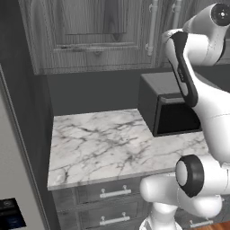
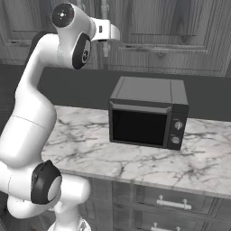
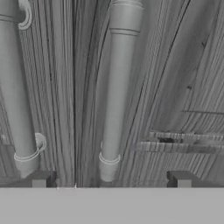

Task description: Move the bowls from the cabinet to the plates on the dining table.

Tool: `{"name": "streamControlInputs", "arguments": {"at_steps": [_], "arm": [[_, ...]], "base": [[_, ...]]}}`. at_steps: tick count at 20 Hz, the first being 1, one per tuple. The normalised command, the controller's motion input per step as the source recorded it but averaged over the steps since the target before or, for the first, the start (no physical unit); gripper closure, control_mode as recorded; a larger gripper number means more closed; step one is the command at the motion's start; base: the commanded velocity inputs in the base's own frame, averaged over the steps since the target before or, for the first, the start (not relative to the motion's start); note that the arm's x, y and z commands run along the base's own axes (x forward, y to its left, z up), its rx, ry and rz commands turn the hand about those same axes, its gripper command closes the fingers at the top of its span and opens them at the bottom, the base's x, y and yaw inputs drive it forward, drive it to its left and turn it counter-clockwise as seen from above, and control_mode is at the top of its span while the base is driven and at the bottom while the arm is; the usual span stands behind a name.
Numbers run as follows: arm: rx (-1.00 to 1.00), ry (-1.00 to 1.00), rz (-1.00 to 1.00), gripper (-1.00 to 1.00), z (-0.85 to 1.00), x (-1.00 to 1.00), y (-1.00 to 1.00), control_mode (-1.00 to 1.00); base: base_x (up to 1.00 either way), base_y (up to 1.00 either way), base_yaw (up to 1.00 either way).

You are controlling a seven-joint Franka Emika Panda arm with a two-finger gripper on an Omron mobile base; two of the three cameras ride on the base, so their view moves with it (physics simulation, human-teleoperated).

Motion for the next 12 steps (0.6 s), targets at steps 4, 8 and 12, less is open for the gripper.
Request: {"name": "streamControlInputs", "arguments": {"at_steps": [4,8,12], "arm": [[0.00,0.00,0.00,-1.00,0.00,0.33,0.00,-1.00],[0.00,0.00,0.00,-1.00,0.00,0.32,0.00,-1.00],[0.00,0.00,0.00,-1.00,0.00,0.31,0.00,-1.00]], "base": [[0.00,0.00,0.00],[0.00,0.00,0.00],[0.00,0.00,0.00]]}}
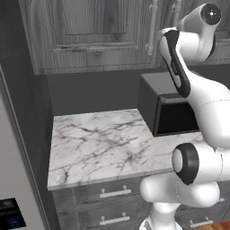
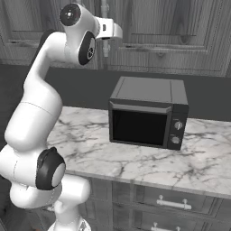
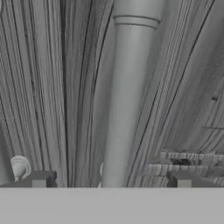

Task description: Move the bowls from the cabinet to the plates on the dining table.

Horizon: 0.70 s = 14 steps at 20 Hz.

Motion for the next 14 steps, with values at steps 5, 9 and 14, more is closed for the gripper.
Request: {"name": "streamControlInputs", "arguments": {"at_steps": [5,9,14], "arm": [[0.00,0.00,0.00,-1.00,0.00,0.30,0.00,-1.00],[0.00,0.00,0.00,-1.00,-0.01,0.23,0.00,-1.00],[0.00,-0.01,0.00,1.00,-0.07,0.23,0.00,-1.00]], "base": [[0.00,0.00,0.00],[0.00,0.00,0.00],[0.00,0.00,0.00]]}}
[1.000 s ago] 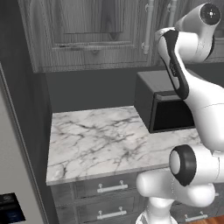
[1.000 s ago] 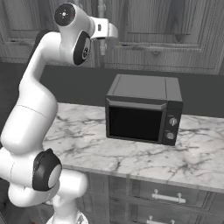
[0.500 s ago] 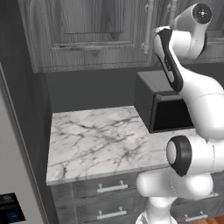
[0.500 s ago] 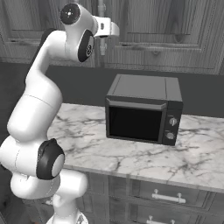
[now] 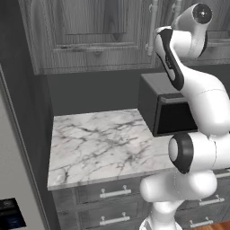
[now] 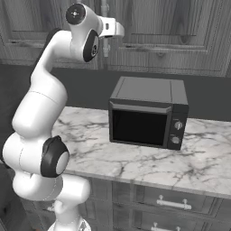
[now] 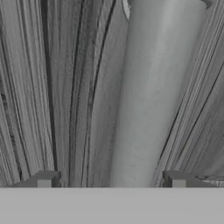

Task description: Move the bowls from the cabinet to the plates on the dining table.

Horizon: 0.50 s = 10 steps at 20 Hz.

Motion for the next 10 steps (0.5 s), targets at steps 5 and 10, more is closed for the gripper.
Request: {"name": "streamControlInputs", "arguments": {"at_steps": [5,10], "arm": [[0.00,0.00,0.00,1.00,-0.12,0.23,-0.01,-1.00],[0.00,0.00,0.00,1.00,-0.07,0.22,-0.03,-1.00]], "base": [[0.00,0.00,0.00],[0.00,0.00,0.00]]}}
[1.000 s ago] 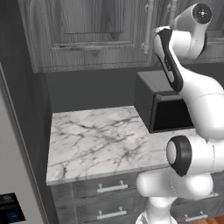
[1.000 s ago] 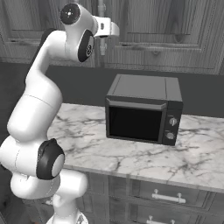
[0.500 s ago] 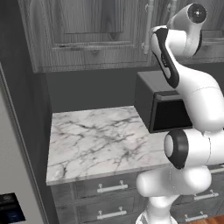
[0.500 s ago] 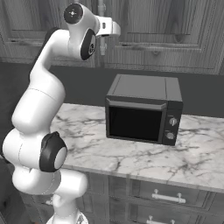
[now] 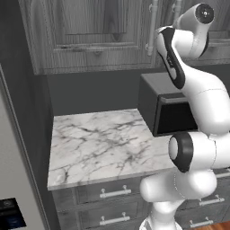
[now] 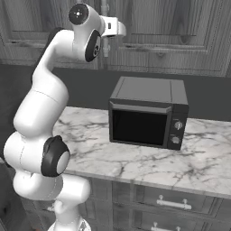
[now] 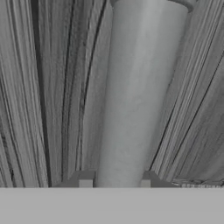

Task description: Move the bowls from the cabinet to the plates on the dining table.

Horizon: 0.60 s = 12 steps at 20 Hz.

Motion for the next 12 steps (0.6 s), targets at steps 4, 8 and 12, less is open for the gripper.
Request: {"name": "streamControlInputs", "arguments": {"at_steps": [4,8,12], "arm": [[0.00,-0.08,0.02,1.00,0.00,-0.33,0.00,-1.00],[0.00,-0.15,0.04,1.00,0.10,-0.80,0.00,-1.00],[0.00,-0.16,0.05,1.00,0.11,-0.82,0.00,-1.00]], "base": [[0.00,0.00,0.00],[0.00,0.00,0.00],[0.00,0.00,0.00]]}}
